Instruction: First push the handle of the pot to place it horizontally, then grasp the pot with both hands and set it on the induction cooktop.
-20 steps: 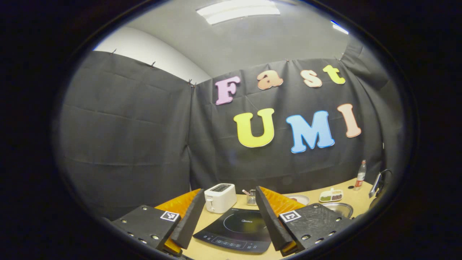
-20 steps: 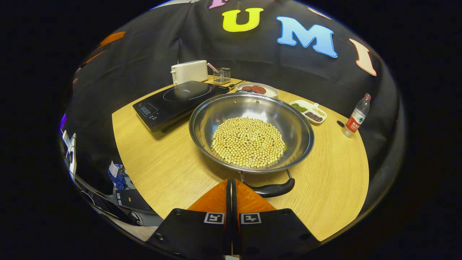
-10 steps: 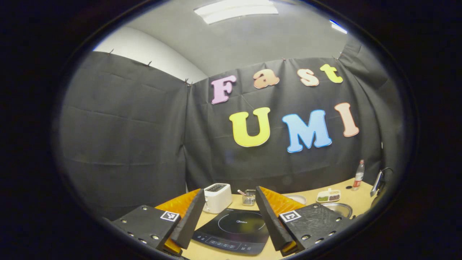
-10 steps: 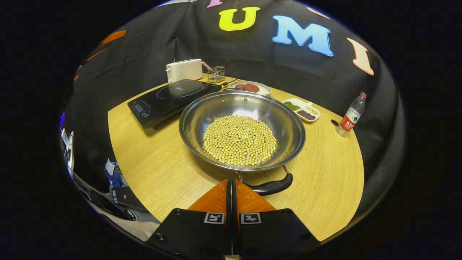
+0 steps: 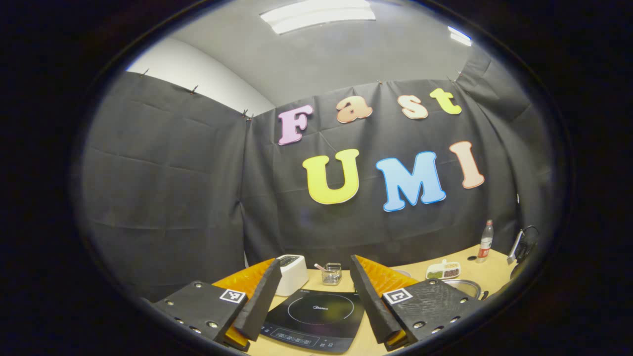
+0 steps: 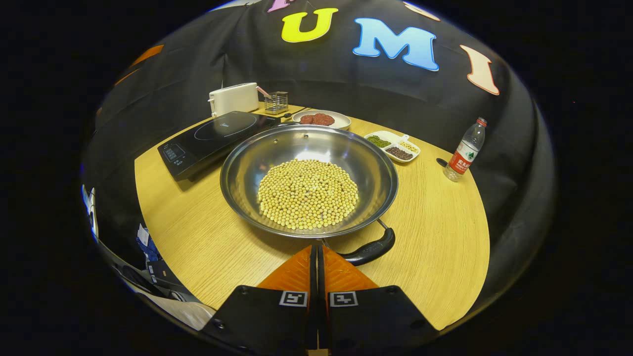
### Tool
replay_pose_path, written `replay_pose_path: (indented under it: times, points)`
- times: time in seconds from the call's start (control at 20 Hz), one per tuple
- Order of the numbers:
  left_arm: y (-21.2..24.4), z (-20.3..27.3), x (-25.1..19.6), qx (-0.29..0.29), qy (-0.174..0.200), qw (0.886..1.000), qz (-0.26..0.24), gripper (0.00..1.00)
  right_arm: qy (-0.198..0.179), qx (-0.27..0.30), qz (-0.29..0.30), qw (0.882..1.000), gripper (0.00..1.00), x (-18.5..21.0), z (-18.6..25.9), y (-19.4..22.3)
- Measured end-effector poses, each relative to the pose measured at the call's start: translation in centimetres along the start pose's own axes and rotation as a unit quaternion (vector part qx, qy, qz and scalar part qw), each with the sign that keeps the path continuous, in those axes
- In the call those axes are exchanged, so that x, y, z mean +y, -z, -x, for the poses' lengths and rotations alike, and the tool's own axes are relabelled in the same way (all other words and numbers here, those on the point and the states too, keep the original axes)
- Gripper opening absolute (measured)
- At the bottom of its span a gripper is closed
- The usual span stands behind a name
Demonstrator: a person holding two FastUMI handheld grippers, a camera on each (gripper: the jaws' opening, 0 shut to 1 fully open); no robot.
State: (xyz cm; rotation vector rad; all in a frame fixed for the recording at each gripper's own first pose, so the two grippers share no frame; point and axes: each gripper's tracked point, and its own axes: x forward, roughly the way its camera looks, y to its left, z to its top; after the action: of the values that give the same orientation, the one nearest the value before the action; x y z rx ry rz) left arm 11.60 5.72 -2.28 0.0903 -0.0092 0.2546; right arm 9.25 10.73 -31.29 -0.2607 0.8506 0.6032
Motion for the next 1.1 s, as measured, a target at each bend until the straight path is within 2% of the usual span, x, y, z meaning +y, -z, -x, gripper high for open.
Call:
replay_pose_path:
  times: [0.25, 0.3, 0.35, 0.7, 0.75, 0.8, 1.1]
  points:
    - [0.4, -0.4, -0.4, 0.004, -0.002, 1.0, 0.0, 0.87, 0.011, -0.001, -0.013, 1.0, 0.02, -1.8, -0.5, -0.4]
    - [0.4, -0.4, -0.5, 0.005, -0.003, 1.0, -0.001, 0.87, 0.014, 0.0, -0.016, 1.0, 0.02, -2.1, -0.7, -0.5]
    - [0.7, -0.5, -0.5, 0.007, -0.003, 1.0, -0.002, 0.82, 0.016, 0.001, -0.018, 1.0, 0.02, -2.4, -0.8, -0.6]
    - [1.3, -0.8, -0.7, 0.015, -0.008, 1.0, -0.005, 0.87, 0.027, 0.004, -0.025, 0.999, 0.02, -4.1, -1.5, -0.8]
    - [1.3, -0.9, -0.8, 0.016, -0.009, 1.0, -0.005, 0.87, 0.029, 0.004, -0.026, 0.999, 0.02, -4.4, -1.6, -0.9]
    - [1.4, -0.9, -1.0, 0.017, -0.009, 1.0, -0.006, 0.82, 0.029, 0.004, -0.027, 0.999, 0.02, -4.6, -1.7, -1.0]
    - [1.6, -1.0, -2.0, 0.02, -0.012, 1.0, -0.013, 0.82, 0.036, -0.001, -0.036, 0.999, 0.02, -6.5, -2.5, -1.5]
